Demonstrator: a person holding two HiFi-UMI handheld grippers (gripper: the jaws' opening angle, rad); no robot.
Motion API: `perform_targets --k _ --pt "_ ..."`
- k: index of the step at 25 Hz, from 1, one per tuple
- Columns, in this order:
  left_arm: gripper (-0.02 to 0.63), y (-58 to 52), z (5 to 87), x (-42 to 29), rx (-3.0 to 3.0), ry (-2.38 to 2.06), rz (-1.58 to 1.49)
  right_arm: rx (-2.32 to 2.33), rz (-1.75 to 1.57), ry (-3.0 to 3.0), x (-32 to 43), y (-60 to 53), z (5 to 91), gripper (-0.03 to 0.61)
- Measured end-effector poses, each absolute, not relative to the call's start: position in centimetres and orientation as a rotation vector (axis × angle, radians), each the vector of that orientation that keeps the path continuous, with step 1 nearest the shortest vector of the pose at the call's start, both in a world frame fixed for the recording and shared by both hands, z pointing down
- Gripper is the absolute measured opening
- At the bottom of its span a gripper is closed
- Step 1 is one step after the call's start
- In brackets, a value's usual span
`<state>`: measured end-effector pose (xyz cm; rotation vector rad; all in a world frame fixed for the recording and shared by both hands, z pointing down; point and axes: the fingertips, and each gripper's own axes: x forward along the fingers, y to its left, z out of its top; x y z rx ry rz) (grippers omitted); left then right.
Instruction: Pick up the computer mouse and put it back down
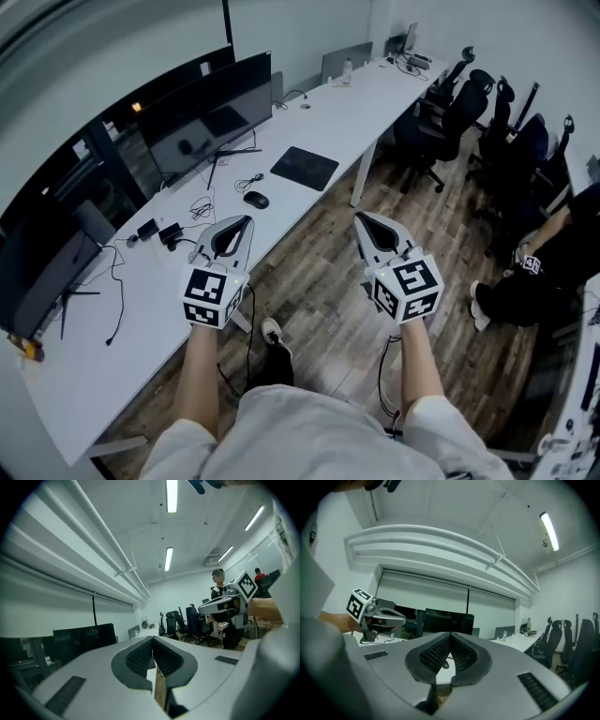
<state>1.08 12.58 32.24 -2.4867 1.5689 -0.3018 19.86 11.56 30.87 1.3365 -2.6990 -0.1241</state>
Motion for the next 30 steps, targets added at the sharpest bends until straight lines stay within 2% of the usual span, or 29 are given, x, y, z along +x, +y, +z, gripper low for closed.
perform_targets --k 9,18,30 --pt "0.018 -1.8 32.9 -3.7 -2.487 1.607 -0.298 1.258 -0.160 -2.699 15.0 -1.7 30.9 0.015" --pt "0.018 -13.4 34.3 -11.1 -2.495 1.668 -0.338 1.159 -0.092 -2.711 6.5 -14.6 32.6 0.016" --pt "0.018 -20.8 44.3 -19.0 -2.561 1.929 -0.471 0.835 0.082 -2.633 -5.3 -24.9 43.8 0.017"
